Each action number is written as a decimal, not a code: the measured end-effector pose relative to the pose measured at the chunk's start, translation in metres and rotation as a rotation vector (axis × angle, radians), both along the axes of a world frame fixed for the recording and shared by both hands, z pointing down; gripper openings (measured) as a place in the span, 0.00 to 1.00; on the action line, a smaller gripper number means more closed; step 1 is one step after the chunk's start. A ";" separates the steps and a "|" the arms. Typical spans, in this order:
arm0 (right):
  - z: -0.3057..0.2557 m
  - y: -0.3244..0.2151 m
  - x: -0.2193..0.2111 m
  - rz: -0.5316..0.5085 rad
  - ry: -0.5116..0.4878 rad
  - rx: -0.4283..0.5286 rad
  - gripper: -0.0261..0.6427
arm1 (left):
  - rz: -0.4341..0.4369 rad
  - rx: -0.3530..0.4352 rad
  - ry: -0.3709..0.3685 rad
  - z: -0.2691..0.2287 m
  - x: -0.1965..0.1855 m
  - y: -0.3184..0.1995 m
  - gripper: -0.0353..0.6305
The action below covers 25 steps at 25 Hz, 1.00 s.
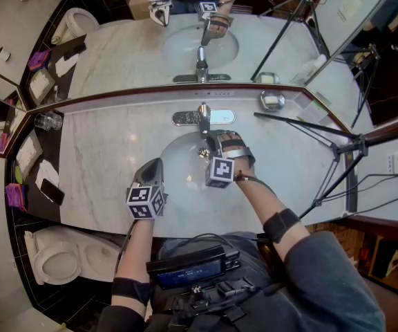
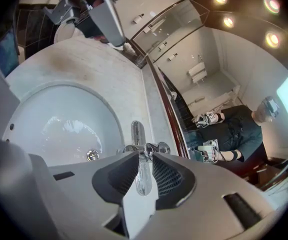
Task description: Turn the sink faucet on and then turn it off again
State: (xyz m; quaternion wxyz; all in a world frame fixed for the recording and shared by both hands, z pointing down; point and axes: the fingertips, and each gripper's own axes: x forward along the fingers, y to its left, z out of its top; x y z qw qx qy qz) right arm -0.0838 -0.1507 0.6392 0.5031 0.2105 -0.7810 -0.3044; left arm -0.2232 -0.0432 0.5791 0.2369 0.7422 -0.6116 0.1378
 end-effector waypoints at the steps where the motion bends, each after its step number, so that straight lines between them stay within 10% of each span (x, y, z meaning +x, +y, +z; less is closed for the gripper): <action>1: -0.006 0.002 0.005 0.029 -0.036 -0.008 0.17 | 0.003 0.001 0.000 0.000 0.001 -0.001 0.05; 25: -0.059 0.037 0.143 0.569 -0.682 -0.344 0.06 | 0.097 0.054 -0.015 -0.023 0.039 -0.019 0.05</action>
